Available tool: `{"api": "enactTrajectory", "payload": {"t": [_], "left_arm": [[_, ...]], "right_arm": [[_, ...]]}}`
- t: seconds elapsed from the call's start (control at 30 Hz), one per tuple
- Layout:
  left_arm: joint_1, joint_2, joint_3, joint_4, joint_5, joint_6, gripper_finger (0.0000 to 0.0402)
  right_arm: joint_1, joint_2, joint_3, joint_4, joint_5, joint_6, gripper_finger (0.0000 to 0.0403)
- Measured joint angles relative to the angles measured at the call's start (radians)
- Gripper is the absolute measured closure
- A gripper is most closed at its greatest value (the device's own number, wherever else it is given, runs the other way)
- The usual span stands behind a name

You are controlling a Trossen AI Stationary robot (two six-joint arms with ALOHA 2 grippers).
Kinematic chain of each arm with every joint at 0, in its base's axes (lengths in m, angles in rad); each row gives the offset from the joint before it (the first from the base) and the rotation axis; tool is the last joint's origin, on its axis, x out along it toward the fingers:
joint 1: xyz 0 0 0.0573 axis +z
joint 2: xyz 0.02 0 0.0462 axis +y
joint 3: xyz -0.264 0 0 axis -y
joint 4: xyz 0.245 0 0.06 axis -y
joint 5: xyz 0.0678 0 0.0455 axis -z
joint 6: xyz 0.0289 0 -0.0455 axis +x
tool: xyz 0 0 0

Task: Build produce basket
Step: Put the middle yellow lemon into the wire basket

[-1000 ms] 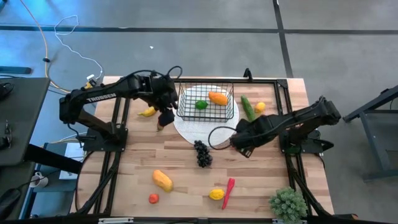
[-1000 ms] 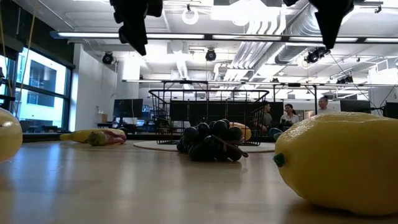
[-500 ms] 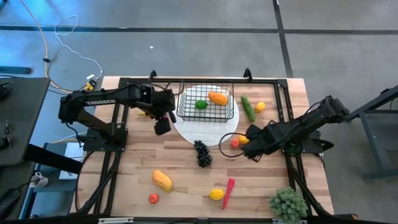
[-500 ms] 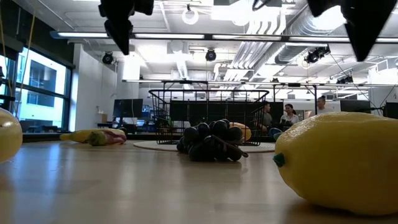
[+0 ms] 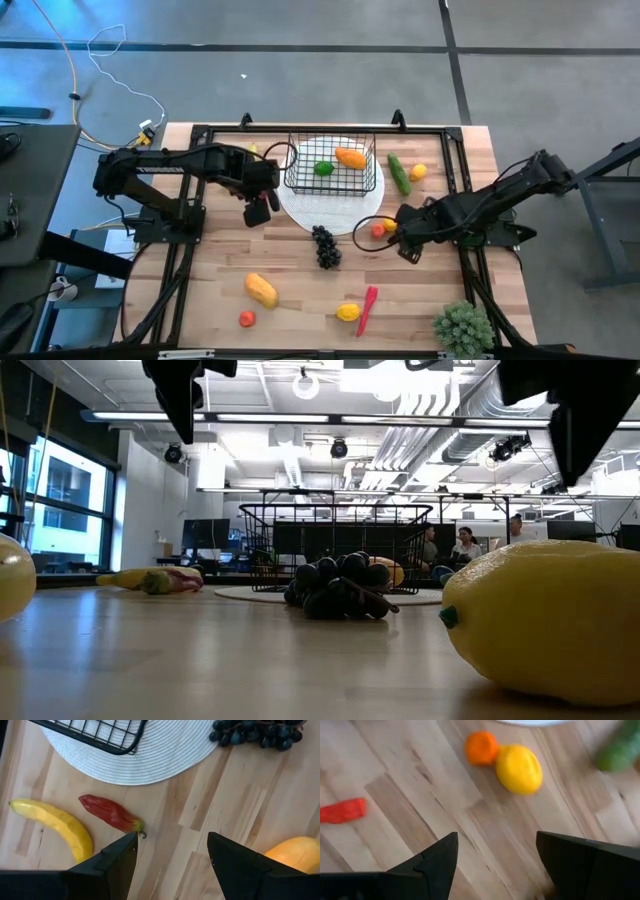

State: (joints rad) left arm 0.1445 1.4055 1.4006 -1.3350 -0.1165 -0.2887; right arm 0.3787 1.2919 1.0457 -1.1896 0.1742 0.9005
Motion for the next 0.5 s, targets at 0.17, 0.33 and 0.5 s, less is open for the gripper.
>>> {"api": "enactTrajectory", "payload": {"t": [0.17, 0.33, 0.5], "left_arm": [[-0.014, 0.0, 0.0, -0.001, 0.0, -0.001, 0.0174], [-0.016, 0.0, 0.0, -0.002, 0.0, -0.017, 0.0174], [-0.016, 0.0, 0.0, -0.003, 0.0, -0.023, 0.0174]], "right_arm": [[-0.047, 0.037, -0.004, 0.046, 0.022, -0.224, 0.0148], [-0.073, 0.078, -0.004, 0.076, 0.085, -0.444, 0.0146], [-0.085, 0.117, -0.004, 0.115, 0.107, -0.554, 0.0147]]}}
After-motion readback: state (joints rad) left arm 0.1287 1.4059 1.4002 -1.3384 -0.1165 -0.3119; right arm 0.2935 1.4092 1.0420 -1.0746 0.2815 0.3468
